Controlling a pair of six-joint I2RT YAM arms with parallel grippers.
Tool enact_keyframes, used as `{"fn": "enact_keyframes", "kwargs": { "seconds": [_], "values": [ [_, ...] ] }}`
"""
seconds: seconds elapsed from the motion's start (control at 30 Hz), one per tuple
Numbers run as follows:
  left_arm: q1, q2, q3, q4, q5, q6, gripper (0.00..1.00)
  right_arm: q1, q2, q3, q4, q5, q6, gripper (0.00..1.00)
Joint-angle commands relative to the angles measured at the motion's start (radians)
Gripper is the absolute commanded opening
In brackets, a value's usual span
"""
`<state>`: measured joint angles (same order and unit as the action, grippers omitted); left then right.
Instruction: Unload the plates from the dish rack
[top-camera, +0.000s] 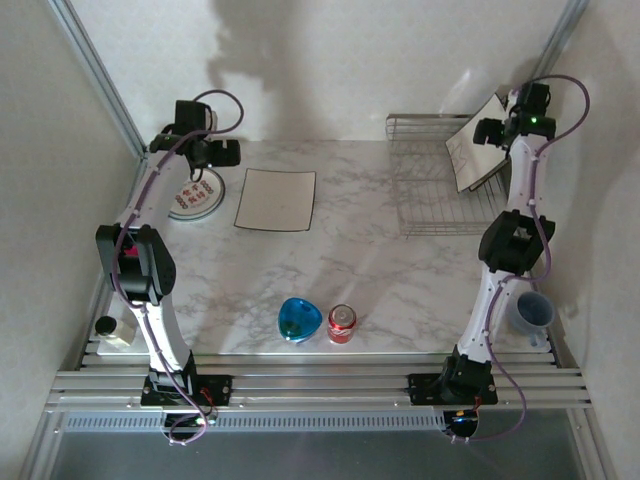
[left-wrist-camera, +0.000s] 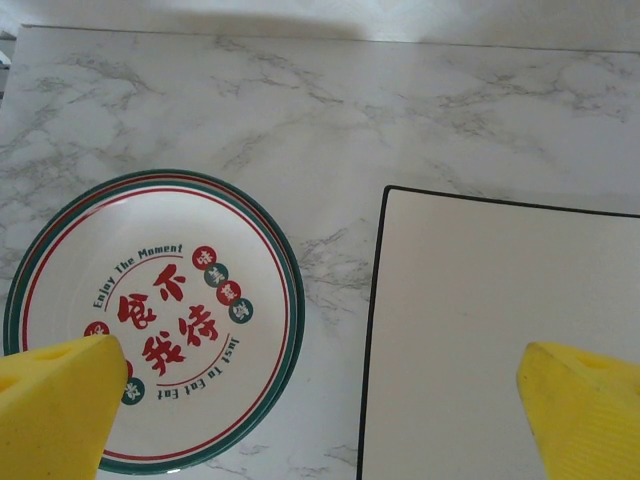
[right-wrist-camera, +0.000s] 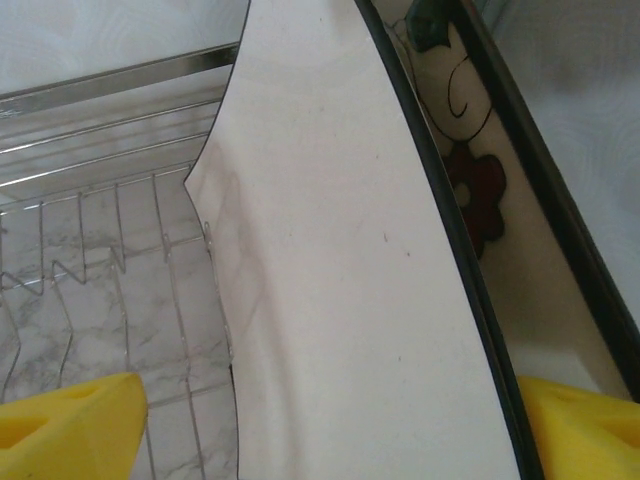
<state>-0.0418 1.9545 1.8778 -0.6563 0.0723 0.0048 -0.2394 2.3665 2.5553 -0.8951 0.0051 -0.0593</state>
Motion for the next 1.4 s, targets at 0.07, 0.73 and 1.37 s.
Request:
{"fn": "enact_keyframes", "kwargs": {
  "seconds": [0.07,0.73,1.37],
  "values": [
    [0.008,0.016,0.035,-0.032,0.002,0.016,1.00,0.008,0.066,0.048,0.048,0.002,0.009,0.86],
    [0.005,0.038,0.080,-0.057,-0.012,0.002,1.00,0.024,0.103,0.039,0.148,0.044,0.024,0.39],
    [0.003,0.027,0.081,-0.081,-0.010,0.000,1.00,0.053,0.041,-0.015,0.183,0.066,0.007,0.00]
  ]
}}
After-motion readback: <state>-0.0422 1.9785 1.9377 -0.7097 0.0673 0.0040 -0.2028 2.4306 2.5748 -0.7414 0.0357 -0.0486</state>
